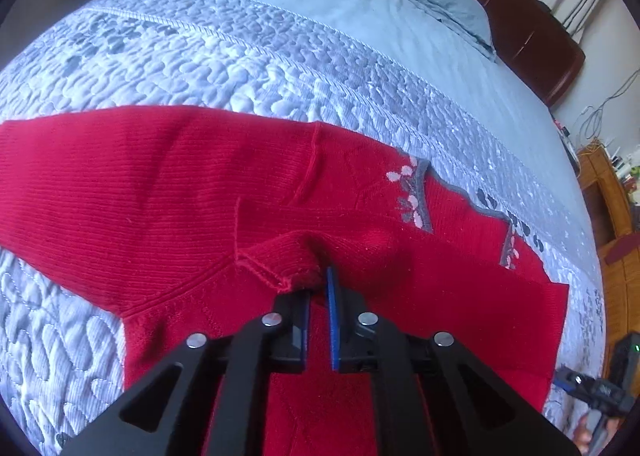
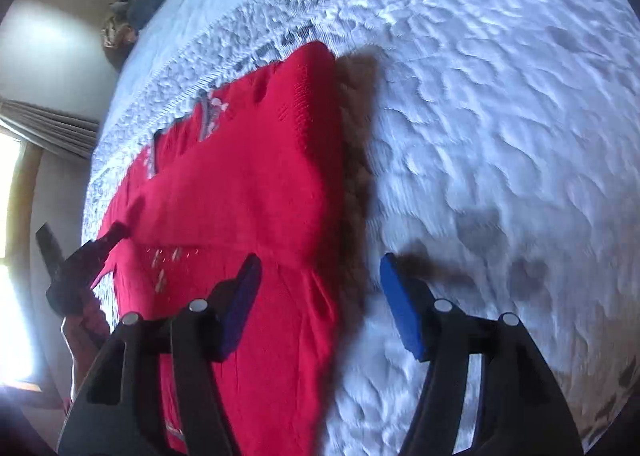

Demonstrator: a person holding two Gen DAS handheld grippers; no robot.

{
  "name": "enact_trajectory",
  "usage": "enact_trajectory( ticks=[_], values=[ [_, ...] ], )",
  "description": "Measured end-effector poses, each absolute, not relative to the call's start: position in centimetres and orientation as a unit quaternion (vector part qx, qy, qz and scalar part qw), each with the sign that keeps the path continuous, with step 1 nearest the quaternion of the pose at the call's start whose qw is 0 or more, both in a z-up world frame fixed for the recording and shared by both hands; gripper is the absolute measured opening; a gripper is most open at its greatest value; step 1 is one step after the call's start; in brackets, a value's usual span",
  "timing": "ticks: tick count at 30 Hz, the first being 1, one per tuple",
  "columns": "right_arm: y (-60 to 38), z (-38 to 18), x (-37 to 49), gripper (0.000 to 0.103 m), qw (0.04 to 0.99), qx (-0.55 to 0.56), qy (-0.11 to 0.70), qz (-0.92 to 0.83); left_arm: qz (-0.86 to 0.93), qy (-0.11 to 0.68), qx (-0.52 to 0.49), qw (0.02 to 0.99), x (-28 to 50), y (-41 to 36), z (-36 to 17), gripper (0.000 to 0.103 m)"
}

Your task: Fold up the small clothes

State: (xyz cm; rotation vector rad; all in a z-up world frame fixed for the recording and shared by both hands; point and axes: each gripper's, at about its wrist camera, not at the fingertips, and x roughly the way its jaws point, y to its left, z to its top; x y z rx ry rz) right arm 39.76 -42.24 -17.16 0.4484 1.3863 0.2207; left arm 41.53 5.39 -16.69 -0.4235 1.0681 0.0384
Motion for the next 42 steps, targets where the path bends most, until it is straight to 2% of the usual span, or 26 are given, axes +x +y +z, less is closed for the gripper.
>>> enact_trajectory(
  ticks=[1, 2, 3, 5, 10, 12, 14, 15, 19, 26, 29, 30, 32, 33, 36, 39, 42],
  values=[
    [-41.7, -17.4, 40.4, 0.041, 0.739, 0.188, 0.639, 0.103, 0.012, 0.507, -0.199, 0.838, 41.5, 5.4, -16.8, 0.009],
    [-41.4, -17.7, 40.7, 0.016, 0.735, 0.180, 0.646, 0.103, 0.008, 0.507, -0.200, 0.838, 41.6, 5.3, -16.9, 0.011],
    [-41.5, -17.8, 40.8, 0.010, 0.731, 0.188, 0.647, 0.106, 0.003, 0.506, -0.202, 0.839, 41.6, 5.5, -16.9, 0.014],
    [-42.4, -17.8, 40.8, 0.008, 0.730, 0.197, 0.645, 0.109, 0.004, 0.508, -0.201, 0.838, 41.5, 5.8, -17.0, 0.021],
    [-44.0, -18.5, 40.1, 0.008, 0.720, 0.216, 0.649, 0.118, -0.024, 0.524, -0.245, 0.816, 40.9, 8.5, -17.7, 0.025],
    [-43.5, -17.9, 40.1, 0.013, 0.729, 0.198, 0.644, 0.119, -0.031, 0.516, -0.261, 0.815, 40.9, 9.7, -17.1, 0.026],
    [-43.4, -16.9, 39.5, 0.024, 0.746, 0.186, 0.631, 0.107, -0.031, 0.513, -0.263, 0.816, 41.5, 10.5, -16.4, 0.037],
    [-43.4, -16.3, 38.9, 0.026, 0.755, 0.178, 0.623, 0.101, -0.032, 0.516, -0.260, 0.816, 42.1, 10.6, -16.2, 0.041],
    [-44.1, -14.9, 35.2, 0.026, 0.775, 0.168, 0.601, 0.101, -0.028, 0.532, -0.227, 0.815, 44.8, 10.3, -15.7, 0.048],
    [-45.1, -14.4, 27.3, 0.026, 0.787, 0.195, 0.571, 0.126, -0.013, 0.581, -0.135, 0.803, 48.1, 8.3, -17.5, 0.048],
    [-44.8, -15.0, 25.9, 0.026, 0.789, 0.211, 0.561, 0.136, -0.013, 0.583, -0.107, 0.805, 48.3, 7.5, -18.0, 0.047],
    [-44.5, -15.1, 25.8, 0.026, 0.790, 0.208, 0.561, 0.136, -0.010, 0.582, -0.095, 0.808, 48.3, 7.3, -18.0, 0.041],
    [-43.4, -15.1, 25.9, 0.026, 0.794, 0.179, 0.564, 0.137, -0.005, 0.577, -0.071, 0.814, 48.3, 6.8, -18.0, 0.013],
    [-42.9, -14.9, 25.9, 0.026, 0.798, 0.167, 0.562, 0.139, -0.005, 0.574, -0.069, 0.816, 48.4, 6.8, -17.9, 0.008],
    [-42.3, -14.7, 25.7, 0.026, 0.800, 0.163, 0.556, 0.152, -0.008, 0.552, -0.084, 0.829, 48.5, 6.9, -16.8, 0.005],
    [-42.2, -14.9, 25.8, 0.026, 0.800, 0.163, 0.558, 0.149, -0.014, 0.478, -0.090, 0.874, 48.0, 7.0, -13.6, 0.005],
    [-42.4, -15.3, 25.9, 0.026, 0.797, 0.168, 0.562, 0.146, 0.008, 0.484, -0.093, 0.870, 49.0, 7.5, -14.0, 0.007]
  ],
)
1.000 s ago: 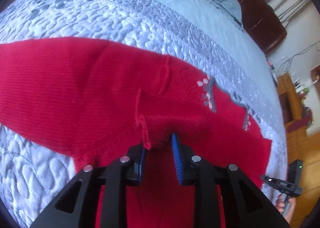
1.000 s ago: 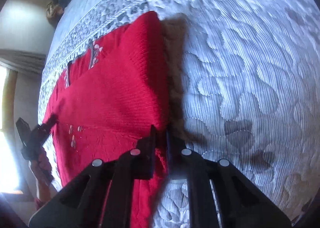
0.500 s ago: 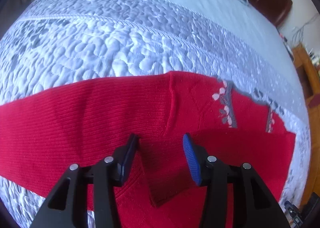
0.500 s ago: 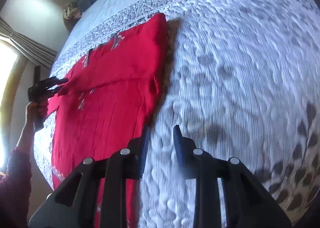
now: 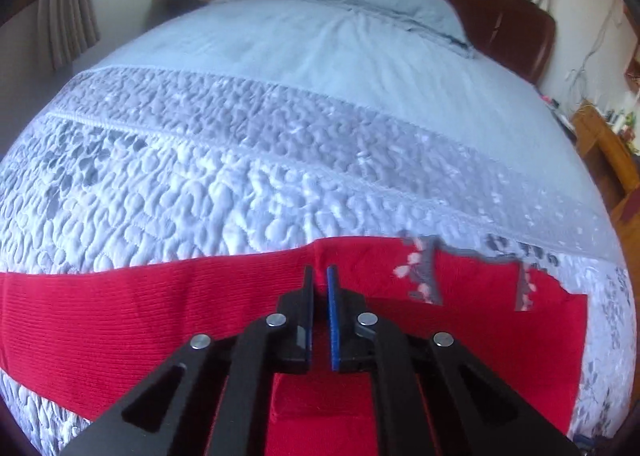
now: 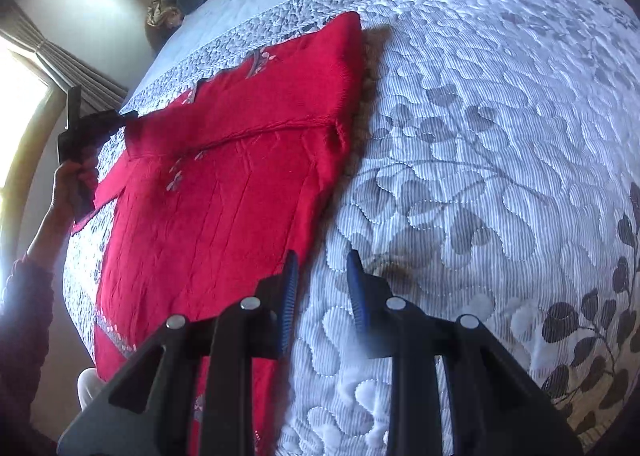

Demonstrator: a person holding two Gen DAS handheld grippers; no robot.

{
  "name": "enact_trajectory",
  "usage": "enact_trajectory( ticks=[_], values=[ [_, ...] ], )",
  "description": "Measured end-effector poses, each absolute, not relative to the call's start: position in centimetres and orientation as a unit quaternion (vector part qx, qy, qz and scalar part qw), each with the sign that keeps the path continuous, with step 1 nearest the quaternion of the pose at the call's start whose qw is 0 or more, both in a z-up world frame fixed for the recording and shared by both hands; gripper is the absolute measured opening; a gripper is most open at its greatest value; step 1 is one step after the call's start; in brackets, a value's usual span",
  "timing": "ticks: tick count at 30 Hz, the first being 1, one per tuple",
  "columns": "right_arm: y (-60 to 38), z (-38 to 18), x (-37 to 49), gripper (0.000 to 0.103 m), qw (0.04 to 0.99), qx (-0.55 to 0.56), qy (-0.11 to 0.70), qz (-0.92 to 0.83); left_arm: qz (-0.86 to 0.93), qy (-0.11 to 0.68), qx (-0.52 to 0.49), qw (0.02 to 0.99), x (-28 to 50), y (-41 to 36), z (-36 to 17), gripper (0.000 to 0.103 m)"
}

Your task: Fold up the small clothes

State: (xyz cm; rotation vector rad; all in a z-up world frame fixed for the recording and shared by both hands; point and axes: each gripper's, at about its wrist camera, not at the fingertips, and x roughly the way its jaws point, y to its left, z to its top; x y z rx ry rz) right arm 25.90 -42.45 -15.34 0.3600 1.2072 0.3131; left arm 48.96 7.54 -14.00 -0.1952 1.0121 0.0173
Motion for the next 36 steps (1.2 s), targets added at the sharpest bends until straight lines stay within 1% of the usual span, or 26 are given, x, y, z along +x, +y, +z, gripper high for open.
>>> enact_trajectory(
  ticks=[2, 4, 5, 6, 7, 11, 13, 16, 17, 19, 22, 23, 24, 26, 27, 29, 31, 33, 36],
  values=[
    [-42.4, -15.5, 25.9, 0.026, 0.796, 0.166, 0.564, 0.146, 0.027, 0.535, -0.072, 0.841, 49.9, 7.7, -16.6, 0.011],
    [-42.2, -15.5, 25.8, 0.026, 0.796, 0.162, 0.564, 0.149, 0.035, 0.550, -0.074, 0.831, 49.7, 8.1, -17.7, 0.014],
    [-42.2, -15.5, 25.7, 0.027, 0.796, 0.161, 0.564, 0.150, 0.034, 0.542, -0.082, 0.836, 49.3, 8.4, -17.5, 0.024],
    [-42.1, -15.5, 25.8, 0.027, 0.796, 0.160, 0.564, 0.151, 0.037, 0.531, -0.092, 0.842, 48.7, 8.8, -17.0, 0.040],
    [-42.1, -15.5, 25.7, 0.027, 0.796, 0.159, 0.564, 0.150, 0.041, 0.516, -0.099, 0.850, 47.9, 9.0, -16.4, 0.042],
    [-41.4, -15.9, 25.8, 0.027, 0.794, 0.153, 0.569, 0.149, 0.019, 0.501, -0.084, 0.861, 46.3, 7.5, -15.4, 0.042],
    [-40.8, -16.0, 25.8, 0.027, 0.795, 0.144, 0.571, 0.145, 0.004, 0.517, -0.083, 0.852, 46.3, 6.2, -15.9, 0.042],
    [-40.2, -15.8, 25.7, 0.027, 0.796, 0.136, 0.573, 0.141, 0.023, 0.559, -0.047, 0.827, 46.4, 4.7, -18.5, 0.042],
    [-40.0, -15.7, 25.7, 0.027, 0.796, 0.136, 0.573, 0.141, 0.025, 0.557, -0.040, 0.829, 46.4, 4.5, -18.9, 0.042],
    [-39.8, -15.4, 25.5, 0.027, 0.796, 0.135, 0.574, 0.138, 0.024, 0.554, -0.043, 0.831, 46.0, 4.5, -18.0, 0.041],
    [-39.4, -14.9, 25.2, 0.027, 0.796, 0.134, 0.574, 0.137, 0.007, 0.547, -0.082, 0.833, 44.4, 6.2, -15.8, 0.042],
    [-39.2, -14.8, 25.1, 0.027, 0.796, 0.133, 0.574, 0.137, 0.008, 0.543, -0.086, 0.835, 43.4, 7.4, -15.0, 0.044],
    [-38.7, -14.6, 25.0, 0.027, 0.796, 0.127, 0.576, 0.136, 0.014, 0.539, -0.088, 0.837, 42.5, 8.7, -14.3, 0.051],
    [-37.8, -14.7, 25.0, 0.029, 0.791, 0.105, 0.590, 0.121, 0.048, 0.541, -0.104, 0.833, 40.2, 12.9, -13.5, 0.054],
    [-37.1, -14.9, 25.2, 0.030, 0.786, 0.086, 0.602, 0.107, 0.066, 0.545, -0.115, 0.828, 39.2, 15.3, -13.4, 0.054],
    [-35.4, -15.3, 25.5, 0.031, 0.774, 0.043, 0.627, 0.075, 0.129, 0.557, -0.136, 0.809, 36.8, 21.4, -13.6, 0.054],
    [-33.9, -15.1, 25.9, 0.031, 0.769, 0.027, 0.634, 0.078, 0.194, 0.568, -0.156, 0.785, 34.4, 27.7, -13.9, 0.054],
    [-32.4, -14.7, 26.4, 0.034, 0.767, 0.019, 0.636, 0.084, 0.227, 0.567, -0.207, 0.764, 32.4, 32.9, -14.2, 0.054],
    [-29.7, -14.2, 27.2, 0.034, 0.763, 0.003, 0.639, 0.096, 0.233, 0.546, -0.284, 0.753, 30.6, 38.4, -14.5, 0.053]
  ],
)
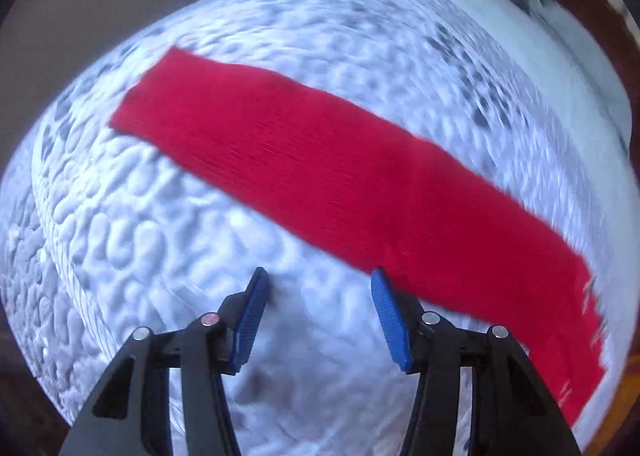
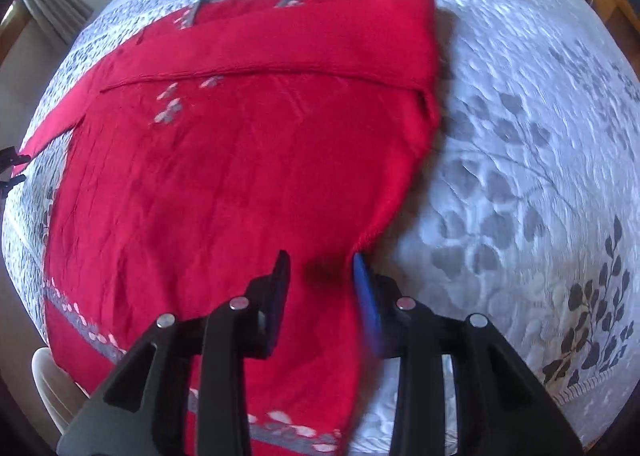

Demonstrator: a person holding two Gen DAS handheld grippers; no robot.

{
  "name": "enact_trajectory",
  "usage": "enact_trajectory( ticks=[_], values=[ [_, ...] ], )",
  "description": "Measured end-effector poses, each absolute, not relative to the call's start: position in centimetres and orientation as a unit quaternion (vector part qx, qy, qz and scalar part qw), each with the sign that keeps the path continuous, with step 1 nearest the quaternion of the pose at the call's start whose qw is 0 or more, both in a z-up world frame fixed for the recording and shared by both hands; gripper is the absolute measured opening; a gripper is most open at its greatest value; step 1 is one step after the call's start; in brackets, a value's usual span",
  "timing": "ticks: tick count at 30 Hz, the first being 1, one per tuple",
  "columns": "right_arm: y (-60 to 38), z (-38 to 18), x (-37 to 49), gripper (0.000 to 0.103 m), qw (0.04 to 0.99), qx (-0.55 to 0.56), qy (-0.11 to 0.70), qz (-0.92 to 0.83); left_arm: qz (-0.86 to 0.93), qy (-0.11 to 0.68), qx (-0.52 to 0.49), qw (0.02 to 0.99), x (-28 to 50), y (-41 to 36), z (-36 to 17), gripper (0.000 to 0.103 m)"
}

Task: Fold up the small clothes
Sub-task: 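Grasp the other sleeve with the left tool and fold it across the body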

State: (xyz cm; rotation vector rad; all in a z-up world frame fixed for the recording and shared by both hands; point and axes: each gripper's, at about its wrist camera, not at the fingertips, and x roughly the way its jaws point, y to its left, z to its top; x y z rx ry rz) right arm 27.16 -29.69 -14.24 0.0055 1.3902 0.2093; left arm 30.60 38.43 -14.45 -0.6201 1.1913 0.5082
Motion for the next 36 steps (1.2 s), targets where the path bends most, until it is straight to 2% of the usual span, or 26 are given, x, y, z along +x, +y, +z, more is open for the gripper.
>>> enact_trajectory(
  ticks=[10, 11, 14, 15, 18, 22, 28, 36],
  values=[
    [-25.3, -15.6, 28.6, 0.032, 0.740, -0.028, 0.664, 0.103, 0.218, 0.482, -0.394, 0.752, 32.1, 46.4, -16.1, 0.051],
    [-25.2, -15.7, 28.7, 0.033, 0.740, -0.030, 0.664, 0.102, 0.219, 0.477, -0.403, 0.750, 32.4, 46.9, -16.2, 0.046],
    [-24.8, -16.1, 28.7, 0.035, 0.742, -0.034, 0.661, 0.105, 0.235, 0.465, -0.420, 0.743, 32.2, 48.3, -16.2, 0.018],
    [-24.8, -16.2, 28.7, 0.036, 0.743, -0.035, 0.660, 0.105, 0.239, 0.464, -0.423, 0.741, 32.4, 48.5, -16.4, 0.012],
    [-24.7, -16.3, 28.5, 0.036, 0.748, -0.036, 0.654, 0.109, 0.247, 0.444, -0.410, 0.757, 32.5, 47.6, -15.3, 0.009],
    [-25.5, -16.1, 27.8, 0.036, 0.750, -0.027, 0.651, 0.117, 0.223, 0.410, -0.326, 0.822, 33.9, 42.3, -11.1, 0.008],
    [-27.7, -15.3, 25.8, 0.036, 0.753, -0.005, 0.647, 0.122, 0.115, 0.410, -0.210, 0.880, 38.1, 28.2, -5.7, 0.008],
    [-30.0, -14.5, 25.0, 0.036, 0.759, 0.015, 0.639, 0.124, -0.037, 0.438, -0.139, 0.887, 41.6, 9.5, -5.3, 0.008]
  ],
)
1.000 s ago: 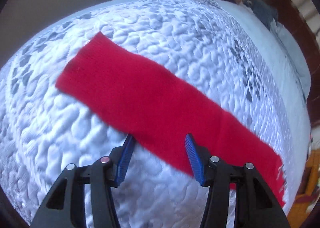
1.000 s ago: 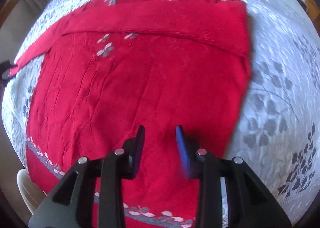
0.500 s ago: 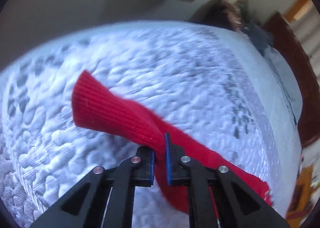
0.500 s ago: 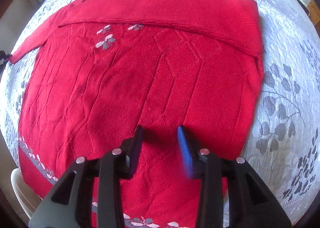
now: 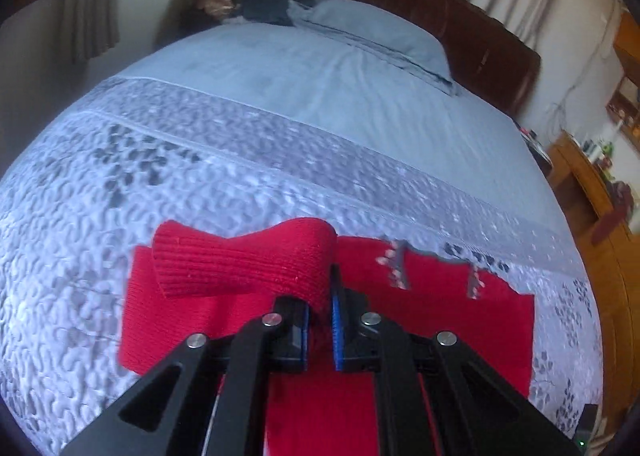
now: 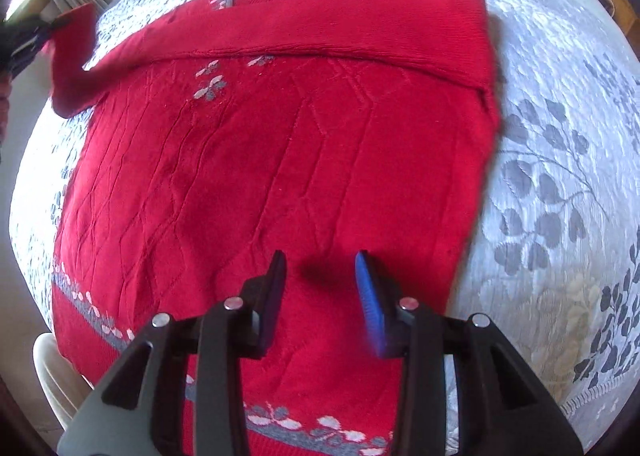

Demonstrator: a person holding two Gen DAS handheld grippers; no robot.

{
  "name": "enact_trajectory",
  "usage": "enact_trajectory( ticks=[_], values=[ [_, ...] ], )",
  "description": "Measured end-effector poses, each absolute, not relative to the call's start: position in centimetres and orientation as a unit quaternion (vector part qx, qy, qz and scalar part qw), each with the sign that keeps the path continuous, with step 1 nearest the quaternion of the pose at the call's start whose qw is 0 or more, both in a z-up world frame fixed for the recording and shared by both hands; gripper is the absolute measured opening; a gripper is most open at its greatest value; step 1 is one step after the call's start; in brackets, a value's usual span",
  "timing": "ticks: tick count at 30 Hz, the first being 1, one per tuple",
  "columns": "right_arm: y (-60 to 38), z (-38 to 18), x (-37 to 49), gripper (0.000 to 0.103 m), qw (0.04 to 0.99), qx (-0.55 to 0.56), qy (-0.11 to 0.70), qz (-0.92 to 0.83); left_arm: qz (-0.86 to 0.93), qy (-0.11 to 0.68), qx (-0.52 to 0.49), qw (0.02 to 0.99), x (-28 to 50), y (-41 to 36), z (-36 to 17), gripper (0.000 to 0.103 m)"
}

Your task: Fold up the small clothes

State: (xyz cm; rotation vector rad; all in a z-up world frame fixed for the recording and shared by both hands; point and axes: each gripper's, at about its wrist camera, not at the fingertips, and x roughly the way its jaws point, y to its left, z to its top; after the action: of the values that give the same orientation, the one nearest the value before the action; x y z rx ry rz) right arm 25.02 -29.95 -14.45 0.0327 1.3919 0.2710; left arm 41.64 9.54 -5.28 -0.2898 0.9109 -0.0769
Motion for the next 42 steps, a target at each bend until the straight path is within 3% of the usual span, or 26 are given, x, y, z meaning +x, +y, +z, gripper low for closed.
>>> enact_trajectory(
  ticks=[7, 10, 12, 14, 19, 25, 31, 34, 37, 38, 39, 41, 42],
  values=[
    [-31.4, -14.3, 24.5, 0.036, 0.760, 0.030, 0.637, 0.128, -0.137, 0.509, -0.091, 0.845, 42.3, -3.6, -10.1, 0.011],
    [-32.1, -14.1, 24.2, 0.038, 0.758, 0.030, 0.638, 0.130, -0.168, 0.559, -0.061, 0.810, 41.3, -5.8, -12.8, 0.029],
    [-32.4, -14.0, 24.0, 0.038, 0.758, 0.024, 0.639, 0.133, -0.162, 0.546, -0.061, 0.819, 39.6, -4.2, -12.3, 0.043],
    [-32.3, -14.0, 24.2, 0.038, 0.755, 0.018, 0.642, 0.132, -0.151, 0.524, -0.087, 0.834, 38.2, -0.8, -10.7, 0.048],
    [-29.4, -12.9, 26.8, 0.040, 0.753, 0.015, 0.641, 0.148, -0.040, 0.521, -0.083, 0.849, 39.2, 7.7, -10.2, 0.048],
    [-22.7, -9.4, 33.2, 0.039, 0.756, -0.004, 0.628, 0.183, 0.006, 0.622, -0.111, 0.775, 42.5, 13.2, -18.1, 0.047],
    [-16.2, -9.3, 40.6, 0.038, 0.739, -0.032, 0.649, 0.179, -0.007, 0.621, -0.118, 0.775, 42.9, 13.7, -18.6, 0.047],
    [-13.9, -11.3, 43.9, 0.049, 0.720, -0.032, 0.673, 0.166, -0.011, 0.628, -0.130, 0.767, 44.0, 13.7, -18.7, 0.047],
    [-12.2, -13.3, 46.4, 0.050, 0.717, -0.046, 0.683, 0.132, -0.015, 0.628, -0.137, 0.766, 44.3, 14.3, -18.9, 0.048],
    [-12.1, -13.8, 47.0, 0.046, 0.715, -0.043, 0.687, 0.125, -0.017, 0.627, -0.134, 0.767, 43.8, 14.4, -19.0, 0.048],
    [-12.1, -14.4, 47.6, 0.029, 0.712, -0.032, 0.690, 0.127, -0.018, 0.627, -0.132, 0.768, 43.6, 14.4, -19.0, 0.048],
    [-12.7, -14.7, 47.8, 0.008, 0.707, -0.014, 0.694, 0.135, -0.019, 0.627, -0.131, 0.767, 43.6, 14.5, -19.0, 0.048],
    [-13.3, -14.3, 47.5, 0.008, 0.711, -0.002, 0.688, 0.146, -0.020, 0.628, -0.131, 0.767, 43.6, 14.6, -19.1, 0.048]
  ],
)
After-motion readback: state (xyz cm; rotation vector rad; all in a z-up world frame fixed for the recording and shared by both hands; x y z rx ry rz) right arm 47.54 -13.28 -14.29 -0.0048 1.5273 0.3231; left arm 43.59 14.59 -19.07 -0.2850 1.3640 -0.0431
